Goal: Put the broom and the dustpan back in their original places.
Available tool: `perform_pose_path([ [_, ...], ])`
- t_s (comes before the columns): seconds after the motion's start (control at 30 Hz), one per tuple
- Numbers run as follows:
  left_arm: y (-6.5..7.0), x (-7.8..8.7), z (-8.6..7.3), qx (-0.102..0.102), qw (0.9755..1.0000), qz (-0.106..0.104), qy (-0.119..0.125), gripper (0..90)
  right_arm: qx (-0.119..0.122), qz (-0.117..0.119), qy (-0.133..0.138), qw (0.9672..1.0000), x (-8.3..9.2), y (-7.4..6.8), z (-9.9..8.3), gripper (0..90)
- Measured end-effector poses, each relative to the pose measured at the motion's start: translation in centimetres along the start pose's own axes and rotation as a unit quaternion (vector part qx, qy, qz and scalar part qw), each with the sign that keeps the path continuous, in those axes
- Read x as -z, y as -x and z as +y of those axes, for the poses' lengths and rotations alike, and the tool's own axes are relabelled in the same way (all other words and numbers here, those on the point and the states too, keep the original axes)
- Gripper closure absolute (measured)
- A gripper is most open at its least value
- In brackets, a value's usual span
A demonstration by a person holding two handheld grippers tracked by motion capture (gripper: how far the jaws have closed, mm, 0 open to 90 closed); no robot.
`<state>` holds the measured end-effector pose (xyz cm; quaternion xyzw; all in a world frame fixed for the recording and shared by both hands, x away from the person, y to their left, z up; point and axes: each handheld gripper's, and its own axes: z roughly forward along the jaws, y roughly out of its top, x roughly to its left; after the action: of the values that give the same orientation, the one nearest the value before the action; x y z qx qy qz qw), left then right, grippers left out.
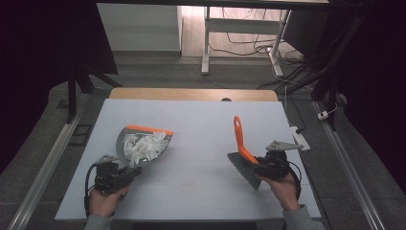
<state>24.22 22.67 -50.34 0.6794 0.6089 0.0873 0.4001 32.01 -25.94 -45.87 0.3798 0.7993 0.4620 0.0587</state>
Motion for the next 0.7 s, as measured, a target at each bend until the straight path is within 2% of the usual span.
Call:
perform_pose_path([
  [0.13, -0.5, -0.1, -0.1, 0.014, 0.9999, 0.006, 0.003, 61.5, -0.004, 0.002, -0.014, 0.9999, -0.5, 0.0, -0.3, 70.4],
  [0.4, -0.8, -0.2, -0.3, 0.027, 0.9994, 0.017, 0.014, 61.4, -0.012, 0.0, -0.028, 0.9995, -1.0, -0.1, -0.7, 70.4],
  [0.7, -1.8, -0.9, -0.6, 0.045, 0.9985, 0.032, 0.003, 61.4, -0.021, -0.005, -0.048, 0.9986, -1.8, -0.1, -1.3, 70.4],
])
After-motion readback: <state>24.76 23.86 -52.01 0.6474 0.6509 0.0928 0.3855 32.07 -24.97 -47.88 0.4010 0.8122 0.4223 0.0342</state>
